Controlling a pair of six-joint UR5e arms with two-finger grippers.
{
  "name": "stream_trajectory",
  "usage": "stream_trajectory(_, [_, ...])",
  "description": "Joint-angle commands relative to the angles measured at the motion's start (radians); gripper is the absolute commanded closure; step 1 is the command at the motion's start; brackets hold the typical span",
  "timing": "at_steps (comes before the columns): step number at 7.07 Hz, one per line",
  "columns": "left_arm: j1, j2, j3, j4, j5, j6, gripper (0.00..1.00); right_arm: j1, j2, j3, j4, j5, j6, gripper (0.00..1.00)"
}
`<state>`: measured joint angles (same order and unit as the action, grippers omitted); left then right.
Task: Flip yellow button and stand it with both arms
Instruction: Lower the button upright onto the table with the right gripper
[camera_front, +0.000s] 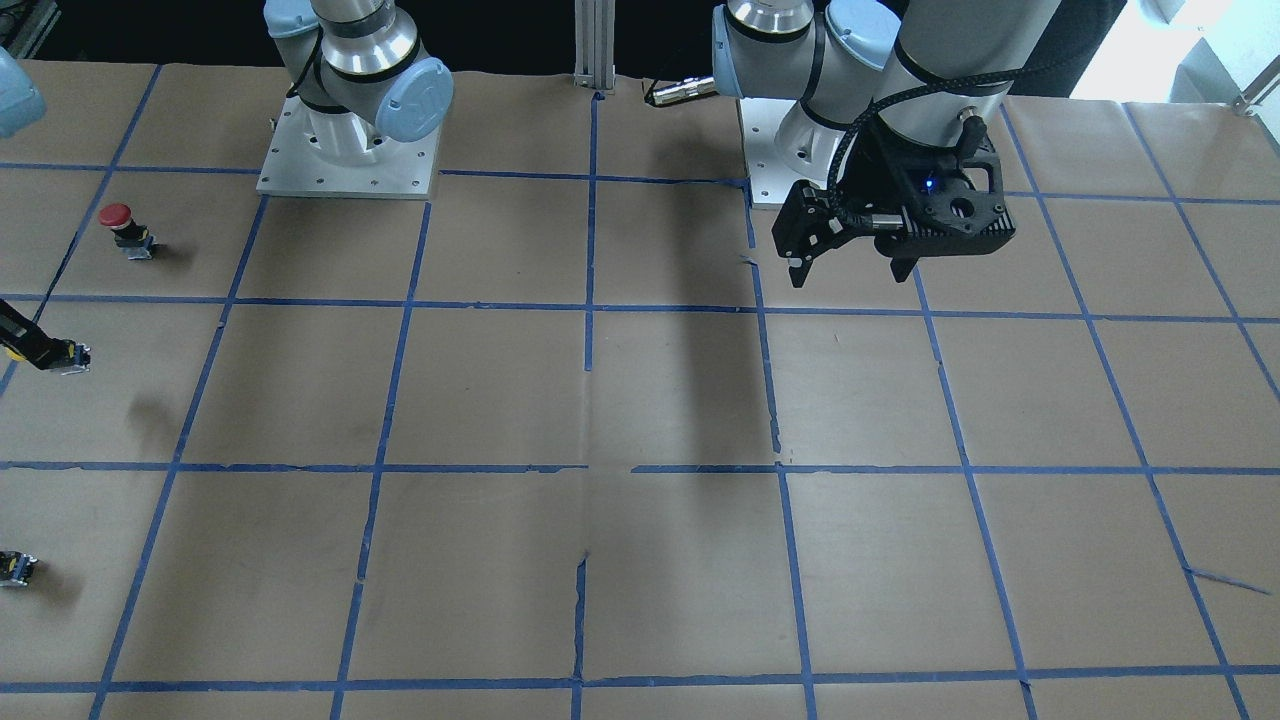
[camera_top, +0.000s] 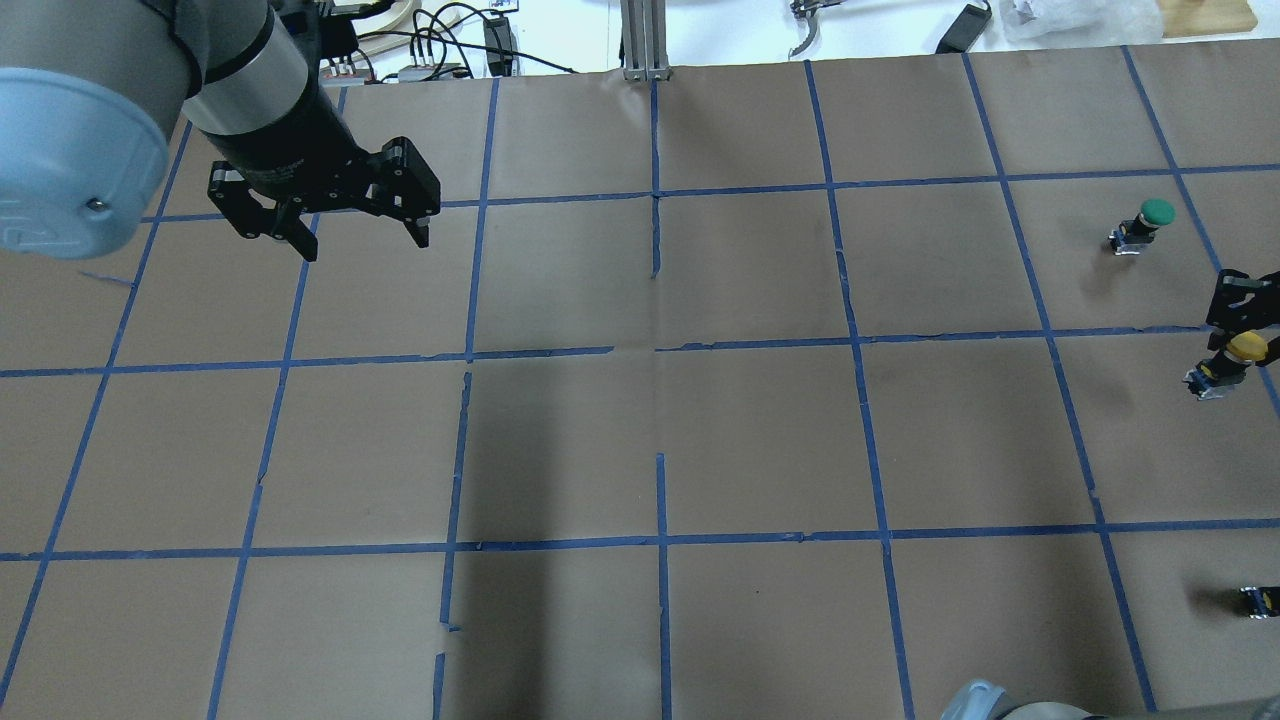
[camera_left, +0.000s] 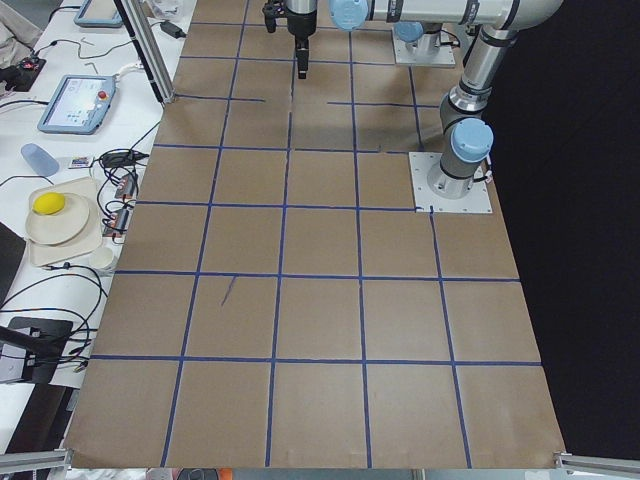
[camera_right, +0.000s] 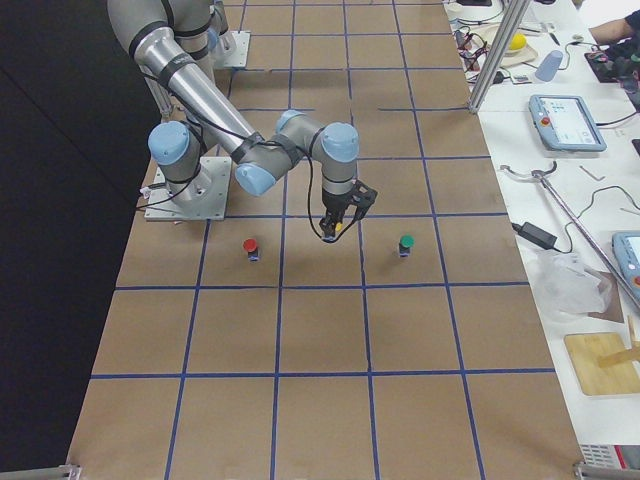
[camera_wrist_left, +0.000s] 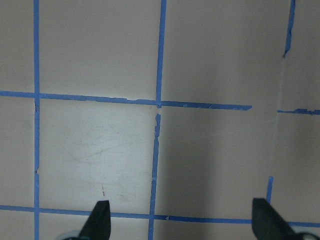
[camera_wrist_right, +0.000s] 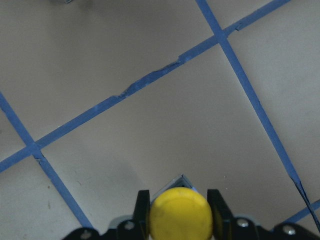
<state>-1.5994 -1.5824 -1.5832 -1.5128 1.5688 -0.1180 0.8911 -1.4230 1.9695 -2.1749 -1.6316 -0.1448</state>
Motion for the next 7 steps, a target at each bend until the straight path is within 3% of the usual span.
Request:
stream_trajectory(1, [0.003, 0.001, 0.000, 0.000, 0.002, 0.004, 0.00, 0.000, 0.030, 0.011, -0.046, -0.004, 0.088, 0.77])
stream_trajectory(3, [0.006, -0.002, 0.006, 0.000, 0.002, 0.004, 0.00, 0.000, 0.090, 0.014, -0.149, -0.005, 0.096, 0.75])
stream_trajectory(6, [0.006, -0.004, 0.015, 0.000, 0.000, 0.006, 0.00, 0.000, 0.090, 0.035, -0.148, -0.005, 0.130, 0.72])
stream_trajectory(7, [0.006, -0.004, 0.015, 0.000, 0.000, 0.006, 0.00, 0.000, 0.093, 0.035, -0.148, -0.005, 0.134, 0.62])
